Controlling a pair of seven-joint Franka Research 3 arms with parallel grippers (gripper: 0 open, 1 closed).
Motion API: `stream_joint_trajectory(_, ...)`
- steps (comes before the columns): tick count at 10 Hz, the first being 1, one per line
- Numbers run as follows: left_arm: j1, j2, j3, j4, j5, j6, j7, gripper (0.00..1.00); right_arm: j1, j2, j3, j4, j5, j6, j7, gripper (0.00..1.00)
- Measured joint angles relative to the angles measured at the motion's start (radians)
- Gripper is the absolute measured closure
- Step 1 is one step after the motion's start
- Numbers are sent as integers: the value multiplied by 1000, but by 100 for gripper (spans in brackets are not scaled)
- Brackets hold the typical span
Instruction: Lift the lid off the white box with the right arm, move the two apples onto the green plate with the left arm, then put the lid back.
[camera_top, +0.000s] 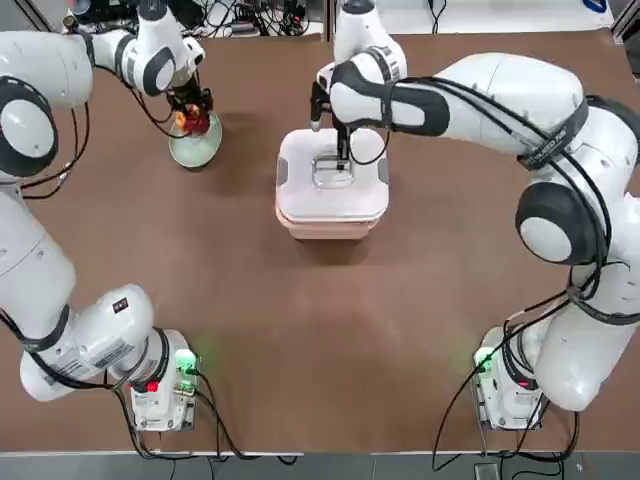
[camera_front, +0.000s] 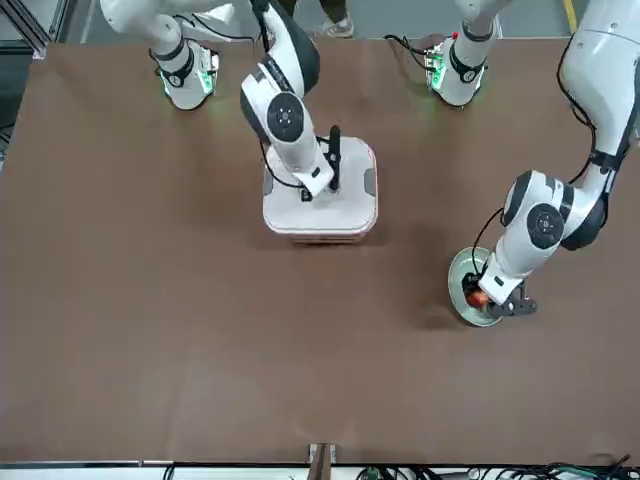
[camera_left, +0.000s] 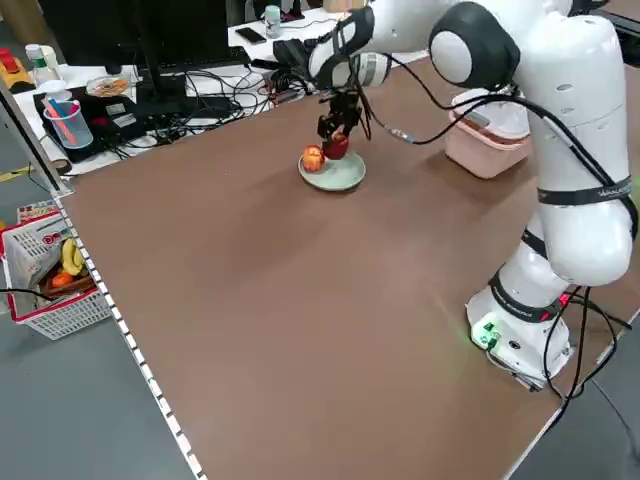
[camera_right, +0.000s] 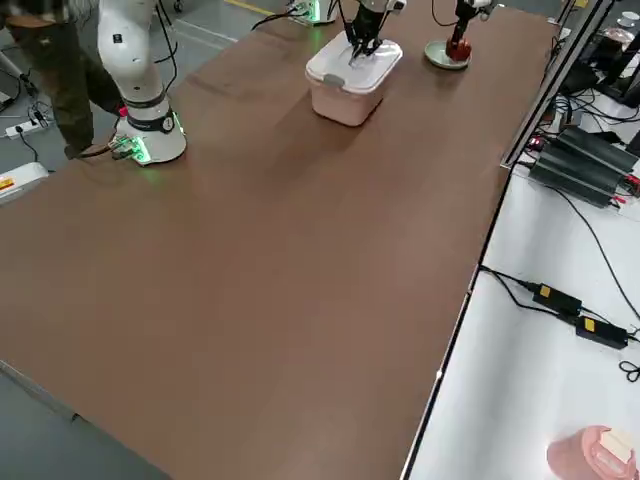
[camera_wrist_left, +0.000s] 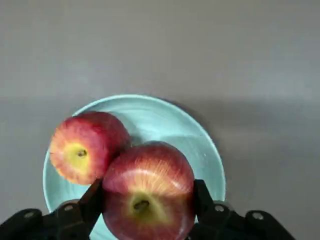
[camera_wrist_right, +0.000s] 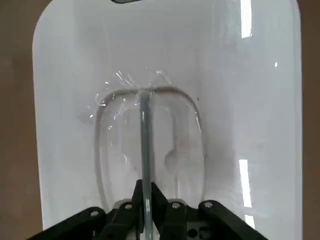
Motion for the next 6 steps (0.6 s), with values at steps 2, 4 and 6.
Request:
stream_joint_trajectory(2,-2,1,0,-26,0,5,0,24,8,14,0,0,0,15,0,94)
stream_joint_trajectory(4,-4,1,3,-33,0,7,0,22,8,28,-2,0,0,27,-1,94)
stream_joint_trajectory(6,-5,-3,13,-32,2,14,0,3,8,29,-6,0,0,29,-12,94)
